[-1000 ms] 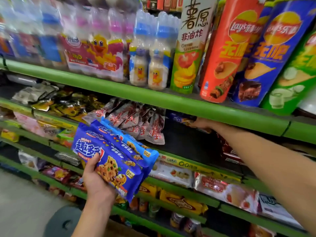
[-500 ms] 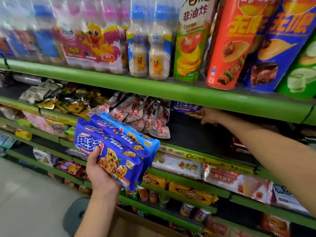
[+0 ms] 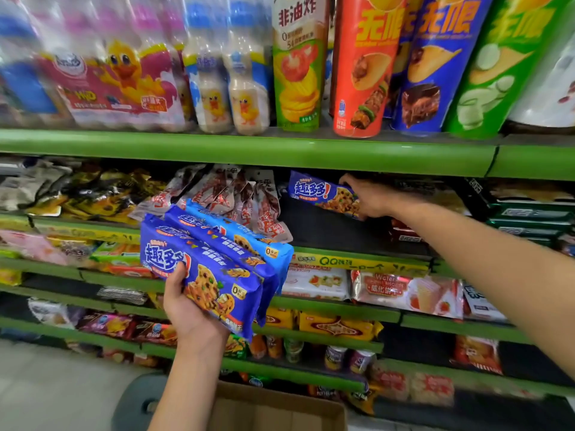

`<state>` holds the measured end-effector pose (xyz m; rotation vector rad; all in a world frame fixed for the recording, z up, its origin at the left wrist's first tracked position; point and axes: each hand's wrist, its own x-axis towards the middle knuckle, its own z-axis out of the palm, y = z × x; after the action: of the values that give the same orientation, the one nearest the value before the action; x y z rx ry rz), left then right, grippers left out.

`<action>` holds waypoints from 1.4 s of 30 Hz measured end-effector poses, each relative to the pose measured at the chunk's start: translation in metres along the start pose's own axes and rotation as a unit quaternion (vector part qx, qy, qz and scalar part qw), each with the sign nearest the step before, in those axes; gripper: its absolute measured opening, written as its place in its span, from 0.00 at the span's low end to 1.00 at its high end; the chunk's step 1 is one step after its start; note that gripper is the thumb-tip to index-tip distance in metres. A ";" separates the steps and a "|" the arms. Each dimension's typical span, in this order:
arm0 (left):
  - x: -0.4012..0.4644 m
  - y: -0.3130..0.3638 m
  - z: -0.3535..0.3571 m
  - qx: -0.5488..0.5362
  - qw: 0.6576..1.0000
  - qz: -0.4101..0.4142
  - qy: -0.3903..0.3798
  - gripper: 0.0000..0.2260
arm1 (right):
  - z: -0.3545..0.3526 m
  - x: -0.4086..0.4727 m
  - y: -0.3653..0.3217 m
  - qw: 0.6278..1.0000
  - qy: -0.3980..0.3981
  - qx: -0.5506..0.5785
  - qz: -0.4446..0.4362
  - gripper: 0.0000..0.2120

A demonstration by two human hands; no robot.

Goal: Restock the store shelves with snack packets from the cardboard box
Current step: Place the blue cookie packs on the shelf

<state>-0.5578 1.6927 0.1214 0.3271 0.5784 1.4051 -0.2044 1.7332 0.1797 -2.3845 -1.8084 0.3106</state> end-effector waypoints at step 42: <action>-0.009 -0.002 0.002 -0.020 0.999 -0.027 -0.036 0.14 | -0.002 0.005 0.002 1.000 0.003 0.006 -0.010 0.32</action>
<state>-0.5557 1.6841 0.1233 0.3262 0.4950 1.3456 -0.2003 1.7375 0.1811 -2.3558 -1.8218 0.3109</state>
